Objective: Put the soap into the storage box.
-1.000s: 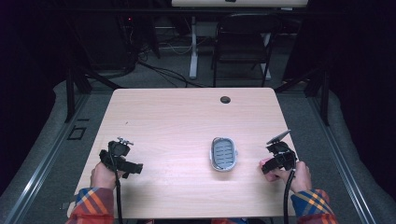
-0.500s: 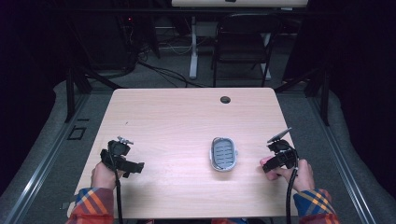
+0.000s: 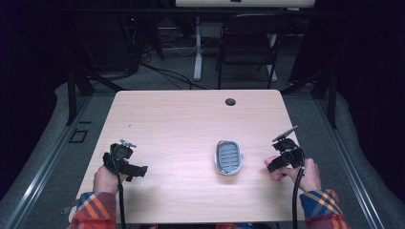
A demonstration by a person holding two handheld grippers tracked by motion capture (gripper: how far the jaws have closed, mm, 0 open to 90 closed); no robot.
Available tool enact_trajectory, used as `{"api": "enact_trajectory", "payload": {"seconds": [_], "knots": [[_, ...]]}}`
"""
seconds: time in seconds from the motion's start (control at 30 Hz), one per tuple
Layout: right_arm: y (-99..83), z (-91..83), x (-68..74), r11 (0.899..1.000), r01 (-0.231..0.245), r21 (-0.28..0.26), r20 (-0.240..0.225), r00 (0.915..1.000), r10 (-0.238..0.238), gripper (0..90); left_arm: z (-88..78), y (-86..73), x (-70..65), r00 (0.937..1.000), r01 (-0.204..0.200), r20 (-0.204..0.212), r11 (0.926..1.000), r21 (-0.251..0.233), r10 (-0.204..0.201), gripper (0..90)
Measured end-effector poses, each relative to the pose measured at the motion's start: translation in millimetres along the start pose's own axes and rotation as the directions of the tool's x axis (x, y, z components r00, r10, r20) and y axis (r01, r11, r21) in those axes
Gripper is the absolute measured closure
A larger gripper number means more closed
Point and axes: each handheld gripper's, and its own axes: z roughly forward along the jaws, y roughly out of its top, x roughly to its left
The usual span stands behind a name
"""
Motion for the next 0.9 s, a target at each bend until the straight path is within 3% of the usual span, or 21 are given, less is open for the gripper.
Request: {"api": "enact_trajectory", "payload": {"seconds": [0.07,0.1,0.17,0.4,0.43,0.5,0.57,0.63,0.9], "knots": [[1.6,-0.9,1.9,1.000,-0.008,-0.014,-0.001,1.0000,0.008,37.2,0.0,0.0,-0.1,1.0000,0.000,0.000,1.0000,-0.001,0.000,0.0],[3.6,-2.9,1.1,1.000,0.016,0.004,-0.004,0.9999,-0.016,37.2,0.0,0.0,-0.2,1.0000,0.000,0.001,1.0000,-0.001,0.000,0.0],[5.2,-3.2,3.2,1.000,0.007,-0.013,-0.011,0.9999,-0.007,37.3,0.0,0.0,-0.3,1.0000,-0.001,0.002,1.0000,-0.002,0.001,0.0],[13.3,-8.0,6.8,0.999,0.042,-0.001,-0.001,0.9991,-0.042,37.2,-0.2,0.0,-0.7,0.9999,-0.009,0.007,0.9999,-0.008,0.009,0.0],[13.2,-6.7,9.1,0.999,0.020,-0.029,-0.002,0.9998,-0.020,37.3,-0.1,0.0,-0.9,0.9999,-0.009,0.010,0.9999,-0.008,0.009,0.0],[15.9,-8.8,9.2,0.999,0.048,-0.003,0.003,0.9988,-0.048,37.3,-0.1,0.0,-1.0,0.9997,-0.016,0.018,0.9998,-0.010,0.017,0.0],[16.7,-7.1,11.6,0.999,0.038,-0.028,-0.012,0.9992,-0.039,37.3,0.0,0.0,-1.1,0.9996,-0.018,0.020,0.9998,-0.007,0.018,0.0],[19.4,-9.1,12.2,0.998,0.066,0.004,-0.007,0.9978,-0.066,37.3,0.2,-0.6,-1.0,0.9996,-0.017,0.023,0.9998,-0.007,0.018,0.0],[27.8,-10.9,18.7,0.997,0.078,-0.006,-0.003,0.9970,-0.078,37.3,-2.1,-4.6,0.8,0.9998,-0.008,0.019,0.9999,-0.015,0.008,0.0]]}}
